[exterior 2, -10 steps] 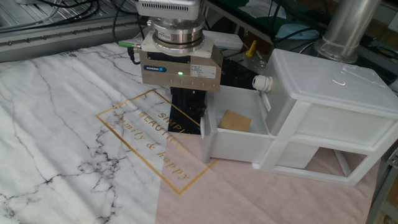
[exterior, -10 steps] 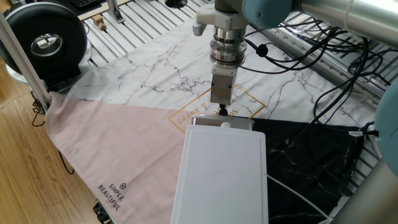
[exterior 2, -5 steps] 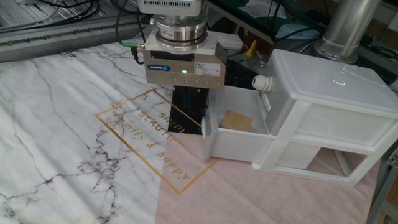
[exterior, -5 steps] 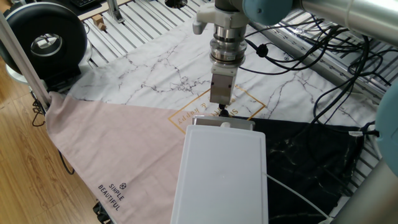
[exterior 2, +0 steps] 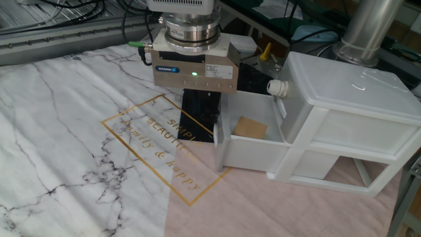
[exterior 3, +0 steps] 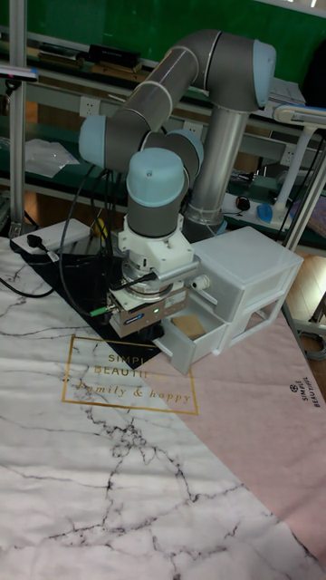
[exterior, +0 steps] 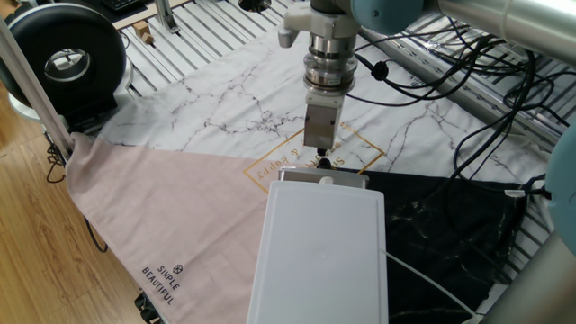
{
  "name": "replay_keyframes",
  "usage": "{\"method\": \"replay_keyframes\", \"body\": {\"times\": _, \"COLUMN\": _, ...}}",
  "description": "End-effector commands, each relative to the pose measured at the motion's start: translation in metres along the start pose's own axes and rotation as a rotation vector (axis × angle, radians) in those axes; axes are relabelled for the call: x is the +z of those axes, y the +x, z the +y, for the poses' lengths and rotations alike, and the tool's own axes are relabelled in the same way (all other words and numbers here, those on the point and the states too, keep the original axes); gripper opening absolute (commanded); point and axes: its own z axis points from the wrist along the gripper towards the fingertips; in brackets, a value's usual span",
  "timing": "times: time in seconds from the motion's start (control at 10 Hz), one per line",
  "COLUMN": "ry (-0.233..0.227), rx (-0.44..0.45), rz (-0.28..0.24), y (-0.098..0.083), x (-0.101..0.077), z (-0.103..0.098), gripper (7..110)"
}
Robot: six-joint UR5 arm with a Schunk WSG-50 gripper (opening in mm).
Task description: Put things in the drawer
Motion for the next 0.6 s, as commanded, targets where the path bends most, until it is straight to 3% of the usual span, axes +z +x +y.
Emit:
{"method": "replay_keyframes", "body": {"times": 0.0, "ry": 0.022, "rx": -0.002, "rz": -0.016, "y": -0.005, "x": 0.0, "z": -0.012, "gripper": 7}}
{"method": "replay_keyframes", "body": {"times": 0.2, "ry": 0.029, "rx": -0.007, "rz": -0.028, "y": -0.009, "x": 0.014, "z": -0.016, "gripper": 7}}
{"method": "replay_keyframes", "body": {"times": 0.5, "ry": 0.003, "rx": -0.014, "rz": -0.022, "y": -0.004, "x": 0.017, "z": -0.008, "gripper": 7}}
